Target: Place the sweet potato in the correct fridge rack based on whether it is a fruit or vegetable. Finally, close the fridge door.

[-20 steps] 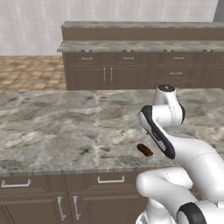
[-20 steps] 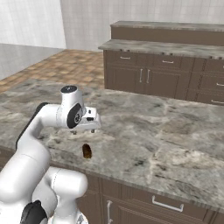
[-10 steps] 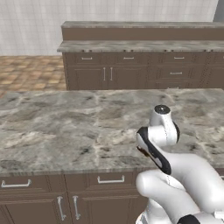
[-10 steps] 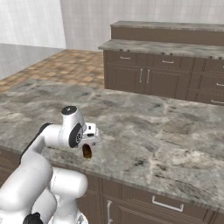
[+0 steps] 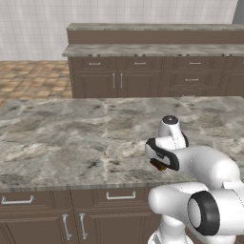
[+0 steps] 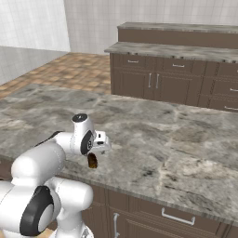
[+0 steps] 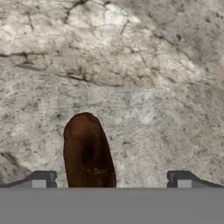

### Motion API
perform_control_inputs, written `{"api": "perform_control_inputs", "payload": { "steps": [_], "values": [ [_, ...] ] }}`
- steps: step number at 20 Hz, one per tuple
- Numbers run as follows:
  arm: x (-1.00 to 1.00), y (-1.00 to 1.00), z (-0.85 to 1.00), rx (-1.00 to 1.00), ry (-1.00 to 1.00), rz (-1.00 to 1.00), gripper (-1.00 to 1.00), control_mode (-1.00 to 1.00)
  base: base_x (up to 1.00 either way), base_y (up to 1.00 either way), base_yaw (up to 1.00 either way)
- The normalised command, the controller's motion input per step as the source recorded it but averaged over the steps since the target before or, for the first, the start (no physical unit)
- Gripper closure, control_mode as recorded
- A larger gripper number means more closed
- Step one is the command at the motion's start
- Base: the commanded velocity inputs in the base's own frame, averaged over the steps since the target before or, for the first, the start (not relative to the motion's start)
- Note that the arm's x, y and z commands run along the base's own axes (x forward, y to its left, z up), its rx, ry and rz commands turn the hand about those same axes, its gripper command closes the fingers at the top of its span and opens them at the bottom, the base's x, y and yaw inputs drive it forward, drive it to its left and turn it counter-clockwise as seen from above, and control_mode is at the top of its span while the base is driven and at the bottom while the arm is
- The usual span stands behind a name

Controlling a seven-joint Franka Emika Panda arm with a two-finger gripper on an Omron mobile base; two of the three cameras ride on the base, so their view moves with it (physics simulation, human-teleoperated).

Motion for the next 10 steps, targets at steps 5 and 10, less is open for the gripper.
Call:
{"api": "perform_control_inputs", "payload": {
  "steps": [5, 10],
  "values": [
    [-0.09, 0.04, -0.45, 0.0, 0.04, 0.0, -1.0, -1.0, 0.0, 0.0, 0.0],
    [0.0, 0.08, -0.47, 0.0, 0.06, 0.0, -1.0, -1.0, 0.0, 0.0, 0.0]
  ]
}}
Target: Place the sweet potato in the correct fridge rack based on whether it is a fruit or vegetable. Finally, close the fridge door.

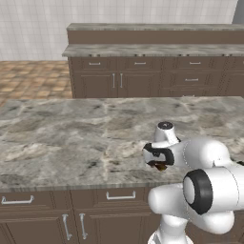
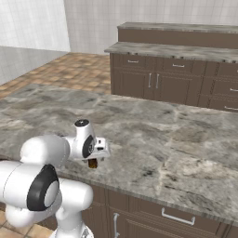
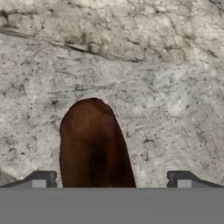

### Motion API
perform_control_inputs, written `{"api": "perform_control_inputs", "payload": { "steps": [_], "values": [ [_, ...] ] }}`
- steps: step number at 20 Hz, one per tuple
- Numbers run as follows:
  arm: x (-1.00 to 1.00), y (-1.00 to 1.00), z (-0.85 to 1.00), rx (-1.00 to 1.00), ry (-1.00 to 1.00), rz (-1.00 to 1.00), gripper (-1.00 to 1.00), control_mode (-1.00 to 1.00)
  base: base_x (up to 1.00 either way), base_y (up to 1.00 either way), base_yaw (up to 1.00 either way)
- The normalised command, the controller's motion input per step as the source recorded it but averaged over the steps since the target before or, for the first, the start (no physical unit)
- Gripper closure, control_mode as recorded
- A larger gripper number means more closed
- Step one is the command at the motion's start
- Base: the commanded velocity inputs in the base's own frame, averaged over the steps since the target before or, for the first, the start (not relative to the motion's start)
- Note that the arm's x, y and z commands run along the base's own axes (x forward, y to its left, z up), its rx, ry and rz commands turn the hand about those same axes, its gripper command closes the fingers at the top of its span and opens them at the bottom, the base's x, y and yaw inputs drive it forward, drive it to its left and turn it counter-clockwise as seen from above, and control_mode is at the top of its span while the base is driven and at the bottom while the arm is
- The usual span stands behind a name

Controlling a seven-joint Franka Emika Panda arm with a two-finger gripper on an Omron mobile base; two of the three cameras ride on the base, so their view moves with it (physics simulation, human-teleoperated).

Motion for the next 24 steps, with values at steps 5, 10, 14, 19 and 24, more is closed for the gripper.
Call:
{"api": "perform_control_inputs", "payload": {
  "steps": [5, 10, 14, 19, 24],
  "values": [
    [0.05, 0.0, -0.46, 0.0, 0.07, 0.0, -1.0, -1.0, 0.0, 0.0, 0.0],
    [0.03, 0.0, -0.31, 0.0, 0.05, 0.0, 1.0, -1.0, 0.0, 0.0, 0.0],
    [-0.23, -0.03, 0.0, 0.0, -0.05, 0.0, 1.0, -1.0, 0.0, 0.0, 0.0],
    [-0.63, -0.25, 0.78, 0.0, -0.24, 0.0, 1.0, -1.0, 0.0, 0.0, 0.0],
    [-0.59, -0.16, 1.0, 0.04, -0.17, -0.04, 1.0, -1.0, 0.0, 0.0, 0.0]
  ]
}}
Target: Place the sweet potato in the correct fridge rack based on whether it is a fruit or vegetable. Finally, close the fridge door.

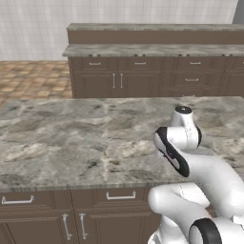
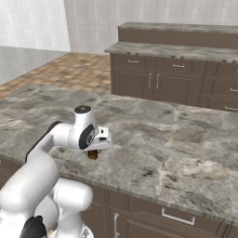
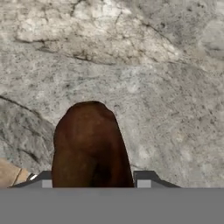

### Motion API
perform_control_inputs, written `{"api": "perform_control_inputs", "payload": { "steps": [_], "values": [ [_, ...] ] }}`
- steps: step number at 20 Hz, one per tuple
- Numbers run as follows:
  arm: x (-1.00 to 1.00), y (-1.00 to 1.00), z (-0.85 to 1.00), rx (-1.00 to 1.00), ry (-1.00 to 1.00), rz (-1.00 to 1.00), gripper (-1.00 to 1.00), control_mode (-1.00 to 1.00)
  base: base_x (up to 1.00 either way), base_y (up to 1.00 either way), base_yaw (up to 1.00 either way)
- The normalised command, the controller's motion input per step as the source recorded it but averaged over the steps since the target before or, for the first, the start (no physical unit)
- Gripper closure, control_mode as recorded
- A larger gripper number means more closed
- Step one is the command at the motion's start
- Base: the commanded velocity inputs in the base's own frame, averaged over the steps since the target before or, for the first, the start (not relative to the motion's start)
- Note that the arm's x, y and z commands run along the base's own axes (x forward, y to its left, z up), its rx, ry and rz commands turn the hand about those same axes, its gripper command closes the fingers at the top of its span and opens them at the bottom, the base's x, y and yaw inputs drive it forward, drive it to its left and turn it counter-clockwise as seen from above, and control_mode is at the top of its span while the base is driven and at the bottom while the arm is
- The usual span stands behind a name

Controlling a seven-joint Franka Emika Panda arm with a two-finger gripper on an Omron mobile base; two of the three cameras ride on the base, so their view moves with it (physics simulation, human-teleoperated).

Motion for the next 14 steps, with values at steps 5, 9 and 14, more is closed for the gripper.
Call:
{"api": "perform_control_inputs", "payload": {
  "steps": [5, 9, 14],
  "values": [
    [-0.28, 0.26, 0.98, 0.02, -0.04, -0.06, 1.0, -1.0, 0.0, 0.0, 0.0],
    [-0.21, 0.51, 0.75, 0.0, 0.0, -0.05, 1.0, -1.0, 0.0, 0.0, 0.0],
    [-0.02, 0.55, 0.19, -0.05, 0.07, -0.01, 1.0, -1.0, 0.0, 0.0, 0.0]
  ]
}}
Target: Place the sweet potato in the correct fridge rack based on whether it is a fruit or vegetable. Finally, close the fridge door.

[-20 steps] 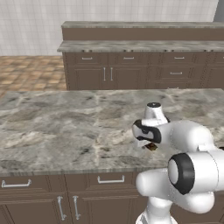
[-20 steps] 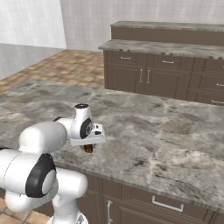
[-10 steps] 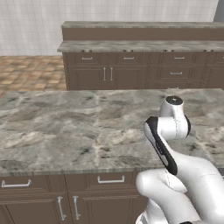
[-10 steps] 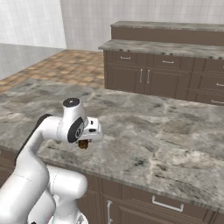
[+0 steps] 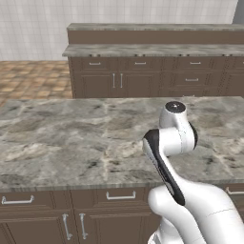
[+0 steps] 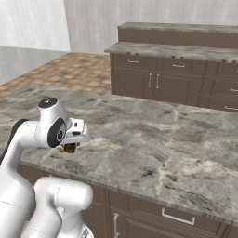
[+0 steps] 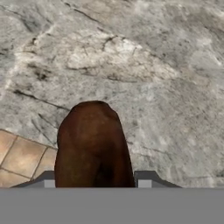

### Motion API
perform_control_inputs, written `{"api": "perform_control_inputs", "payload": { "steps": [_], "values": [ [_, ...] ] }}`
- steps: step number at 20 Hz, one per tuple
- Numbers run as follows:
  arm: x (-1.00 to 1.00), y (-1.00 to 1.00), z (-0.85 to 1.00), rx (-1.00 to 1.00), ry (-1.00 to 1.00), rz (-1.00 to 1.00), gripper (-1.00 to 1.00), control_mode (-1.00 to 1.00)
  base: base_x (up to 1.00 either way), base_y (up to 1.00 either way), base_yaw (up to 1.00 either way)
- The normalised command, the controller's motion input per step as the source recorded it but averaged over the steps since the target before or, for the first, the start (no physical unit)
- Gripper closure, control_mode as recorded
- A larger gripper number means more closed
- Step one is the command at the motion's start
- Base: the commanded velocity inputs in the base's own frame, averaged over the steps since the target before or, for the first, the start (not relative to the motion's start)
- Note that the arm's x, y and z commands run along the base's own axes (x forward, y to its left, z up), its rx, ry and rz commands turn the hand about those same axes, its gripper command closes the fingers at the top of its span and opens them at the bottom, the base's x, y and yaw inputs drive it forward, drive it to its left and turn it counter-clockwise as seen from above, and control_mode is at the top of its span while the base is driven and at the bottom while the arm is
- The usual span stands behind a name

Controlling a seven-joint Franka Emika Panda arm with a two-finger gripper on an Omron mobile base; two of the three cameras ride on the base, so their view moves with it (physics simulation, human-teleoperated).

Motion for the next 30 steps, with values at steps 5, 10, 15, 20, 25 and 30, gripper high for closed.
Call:
{"api": "perform_control_inputs", "payload": {
  "steps": [5, 10, 15, 20, 25, 30],
  "values": [
    [0.0, 0.0, 0.0, 0.0, 0.0, 0.0, 1.0, 1.0, -0.47, -0.29, -0.2],
    [0.0, 0.0, 0.0, 0.0, 0.0, 0.0, 1.0, 1.0, -0.53, -0.49, -0.63],
    [0.0, 0.0, 0.0, 0.0, 0.0, 0.0, 1.0, 1.0, -0.12, -0.25, -0.84],
    [0.0, 0.0, 0.0, 0.0, 0.0, 0.0, 1.0, 1.0, 0.0, -0.05, -0.97],
    [0.0, 0.0, 0.0, 0.0, 0.0, 0.0, 1.0, 1.0, 0.0, -0.19, -0.96],
    [0.0, 0.0, 0.0, 0.0, 0.0, 0.0, 1.0, 1.0, 0.08, -0.43, -0.89]
  ]
}}
